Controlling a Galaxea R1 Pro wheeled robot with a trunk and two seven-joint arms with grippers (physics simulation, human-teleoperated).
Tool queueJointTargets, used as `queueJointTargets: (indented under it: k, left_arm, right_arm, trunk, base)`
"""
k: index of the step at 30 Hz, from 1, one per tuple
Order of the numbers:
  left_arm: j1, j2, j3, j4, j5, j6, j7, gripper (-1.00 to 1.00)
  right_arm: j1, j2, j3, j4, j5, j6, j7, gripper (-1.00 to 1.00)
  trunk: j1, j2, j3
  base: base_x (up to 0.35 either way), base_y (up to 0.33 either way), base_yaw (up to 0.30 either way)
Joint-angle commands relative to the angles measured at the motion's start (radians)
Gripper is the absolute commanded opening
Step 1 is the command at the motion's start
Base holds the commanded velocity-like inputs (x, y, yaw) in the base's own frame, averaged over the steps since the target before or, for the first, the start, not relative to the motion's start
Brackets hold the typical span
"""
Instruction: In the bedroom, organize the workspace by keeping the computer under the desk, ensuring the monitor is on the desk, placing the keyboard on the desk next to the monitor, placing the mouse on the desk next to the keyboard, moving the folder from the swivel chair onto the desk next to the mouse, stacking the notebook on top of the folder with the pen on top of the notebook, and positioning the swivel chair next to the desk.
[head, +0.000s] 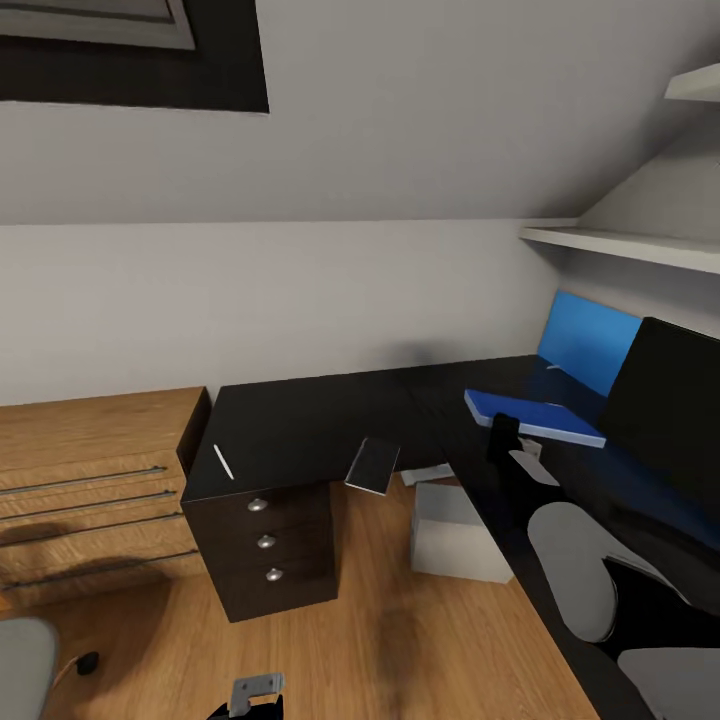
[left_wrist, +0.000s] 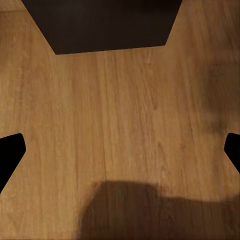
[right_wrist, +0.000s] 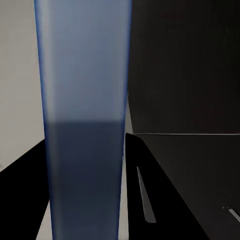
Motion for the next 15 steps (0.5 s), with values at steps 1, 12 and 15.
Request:
queueJointTargets:
  k: [1,12,15]
  left_arm:
    - [-0.002,0.001,-0.008,-0.004,0.004,-0.006,0.007,1.00]
    - [-0.002,0.002,-0.004,-0.004,0.003,-0.009,0.008,1.00]
    - [-0.002,0.002,-0.002,-0.003,0.003,-0.009,0.009,1.00]
  right_arm:
    - [-0.001,0.000,-0.001,0.002,-0.011,-0.003,0.016,-1.00]
    - [0.000,0.002,0.000,0.003,-0.011,-0.009,0.033,-1.00]
    - [0.003,0.002,0.000,0.003,0.002,-0.010,0.036,-1.00]
  trunk:
    - [0.000,-0.001,-0.001]
    - [0.000,-0.001,-0.001]
    - [0.008,-0.015,-0.007]
  base:
    - [0.000,0.000,0.000]
    - [0.000,0.000,0.000]
    - [0.000,0.000,0.000]
